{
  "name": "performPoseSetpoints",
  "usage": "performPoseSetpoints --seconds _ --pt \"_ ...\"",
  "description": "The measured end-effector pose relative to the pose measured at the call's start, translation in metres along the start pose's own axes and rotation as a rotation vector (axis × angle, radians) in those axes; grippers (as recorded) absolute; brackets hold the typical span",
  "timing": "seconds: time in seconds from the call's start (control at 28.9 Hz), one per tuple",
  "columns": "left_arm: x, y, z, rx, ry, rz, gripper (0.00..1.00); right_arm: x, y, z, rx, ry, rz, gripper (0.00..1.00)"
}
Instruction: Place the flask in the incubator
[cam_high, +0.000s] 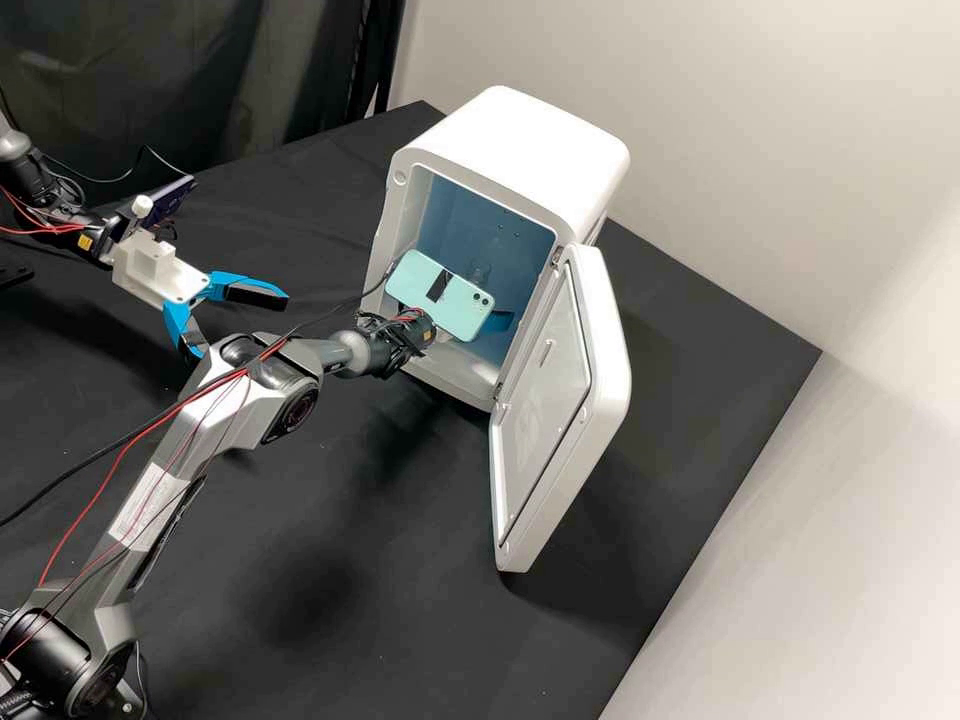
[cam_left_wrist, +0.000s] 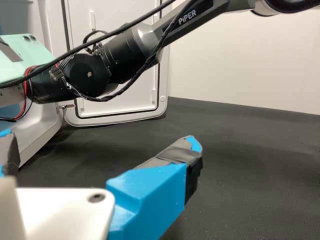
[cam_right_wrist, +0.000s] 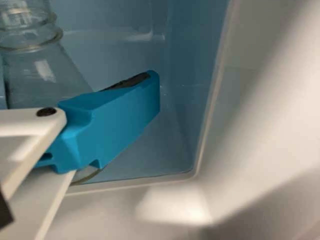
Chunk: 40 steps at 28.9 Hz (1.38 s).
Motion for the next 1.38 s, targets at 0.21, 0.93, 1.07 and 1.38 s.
performPoseSetpoints --seconds 0.21,0.93,1.07,1.38 --pt "0.0000 0.0000 0.0000 0.000 0.000 0.000 1.00 0.0000 0.0002 0.0001 -0.021 0.005 -0.003 1.00" --pt "-0.0008 0.0024 0.0010 0.003 -0.002 0.009 1.00 -0.0011 -0.0044 0.0041 -0.027 -0.005 -0.018 1.00" --pt "-0.0008 0.0024 0.0010 0.003 -0.002 0.009 1.00 -0.0011 -0.0044 0.0041 -0.022 -0.005 -0.018 1.00" --pt "-0.0008 0.0024 0.0010 0.003 -0.002 0.009 1.00 -0.0014 -0.0056 0.0046 -0.028 -0.003 -0.024 1.00"
